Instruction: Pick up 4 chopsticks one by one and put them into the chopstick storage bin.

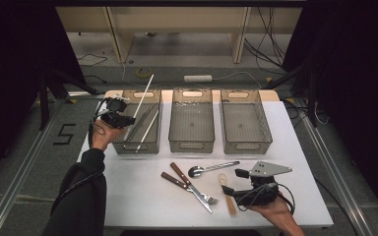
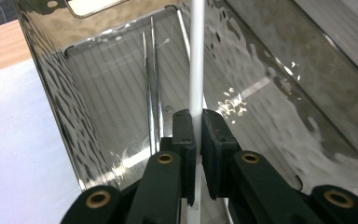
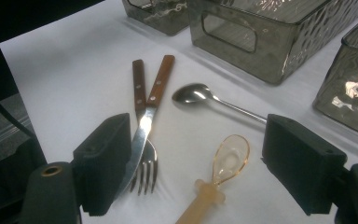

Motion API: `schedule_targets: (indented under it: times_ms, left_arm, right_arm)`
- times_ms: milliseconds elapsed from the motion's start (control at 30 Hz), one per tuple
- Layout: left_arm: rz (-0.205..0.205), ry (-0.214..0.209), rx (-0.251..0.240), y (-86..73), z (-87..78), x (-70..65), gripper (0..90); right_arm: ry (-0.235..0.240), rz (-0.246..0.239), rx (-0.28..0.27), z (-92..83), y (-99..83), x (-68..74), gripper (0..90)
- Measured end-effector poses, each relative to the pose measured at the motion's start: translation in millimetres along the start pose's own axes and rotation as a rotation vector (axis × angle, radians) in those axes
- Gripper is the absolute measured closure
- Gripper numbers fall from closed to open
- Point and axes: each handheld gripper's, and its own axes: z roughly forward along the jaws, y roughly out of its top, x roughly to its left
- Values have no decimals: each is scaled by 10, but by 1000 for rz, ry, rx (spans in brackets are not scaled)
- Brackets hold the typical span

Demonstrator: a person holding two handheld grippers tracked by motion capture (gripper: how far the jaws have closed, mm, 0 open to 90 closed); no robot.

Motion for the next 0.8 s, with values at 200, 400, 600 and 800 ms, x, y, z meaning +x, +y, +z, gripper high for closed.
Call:
schedule_targets:
  times_ms: [200,400,600,800]
  left_arm:
    - [-11,15,18,-27,60,1,837]
    - [-26,29,35,-83,136,9,834]
    - [-38,32,45,-128,176,13,807]
    - [-49,13,0,-97,95,-34,590]
  right_arm:
    - [1,-4,1,4,-1,2,249]
    - [1,-1,3,3,-2,5,250]
    - [4,-1,4,8,-4,2,250]
    - [5,-2,7,13,-5,6,250]
